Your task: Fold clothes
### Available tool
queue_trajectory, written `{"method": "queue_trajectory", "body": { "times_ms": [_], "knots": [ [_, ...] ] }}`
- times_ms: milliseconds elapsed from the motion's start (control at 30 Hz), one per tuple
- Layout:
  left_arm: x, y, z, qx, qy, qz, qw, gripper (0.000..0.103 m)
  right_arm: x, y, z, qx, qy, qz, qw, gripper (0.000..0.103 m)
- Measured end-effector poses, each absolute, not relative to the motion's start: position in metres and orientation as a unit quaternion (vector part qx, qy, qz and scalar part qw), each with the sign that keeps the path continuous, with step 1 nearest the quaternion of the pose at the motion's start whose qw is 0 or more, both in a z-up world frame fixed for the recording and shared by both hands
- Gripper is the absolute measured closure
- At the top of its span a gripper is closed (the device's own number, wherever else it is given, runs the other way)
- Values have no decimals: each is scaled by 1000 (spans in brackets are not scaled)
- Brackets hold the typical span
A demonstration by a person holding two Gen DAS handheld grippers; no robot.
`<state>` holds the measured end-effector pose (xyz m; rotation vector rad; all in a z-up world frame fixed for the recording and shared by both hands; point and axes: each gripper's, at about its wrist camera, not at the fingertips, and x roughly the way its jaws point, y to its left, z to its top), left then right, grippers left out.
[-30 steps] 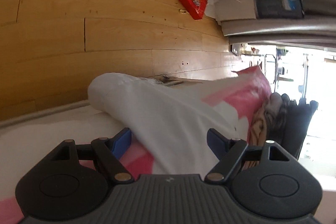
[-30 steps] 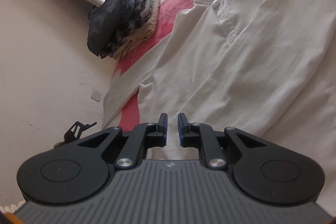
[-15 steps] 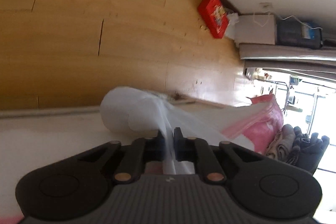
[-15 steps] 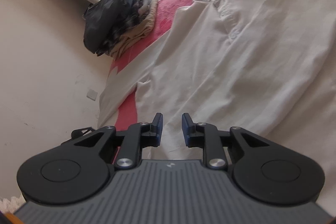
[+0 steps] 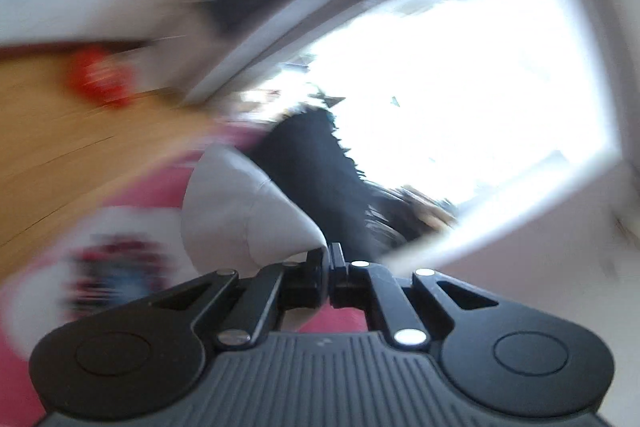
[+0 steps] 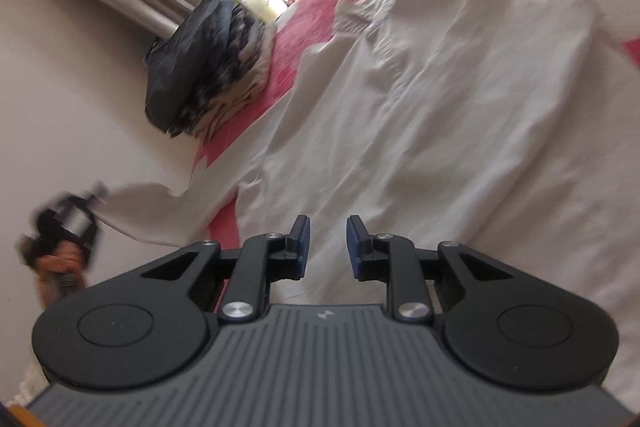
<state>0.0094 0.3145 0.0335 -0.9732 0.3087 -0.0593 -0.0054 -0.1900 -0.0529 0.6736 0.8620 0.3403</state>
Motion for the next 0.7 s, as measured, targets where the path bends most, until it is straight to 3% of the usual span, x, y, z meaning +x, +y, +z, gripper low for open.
{"method": "queue_trajectory", "body": {
  "times_ms": [200, 267, 300, 333, 500, 700],
  "knots": [
    [7, 154, 87, -328, 148, -231, 904, 95, -26, -234, -43, 323, 379, 116, 859, 82],
    [-3, 95, 72, -267, 183, -294, 899, 72, -35, -253, -40, 325, 368, 96, 866, 80],
    [-9, 70, 58, -241, 206, -314, 895, 48, -40, -263, -40, 327, 363, 84, 868, 79],
    [-14, 45, 41, -217, 238, -322, 890, 35, -44, -272, -41, 328, 361, 73, 870, 78],
    [-28, -15, -48, -102, 370, -322, 866, 34, -58, -311, -52, 343, 358, 18, 868, 76],
    [-25, 12, -47, -73, 387, -314, 864, 29, -56, -318, -61, 360, 357, 31, 861, 75]
  ]
}}
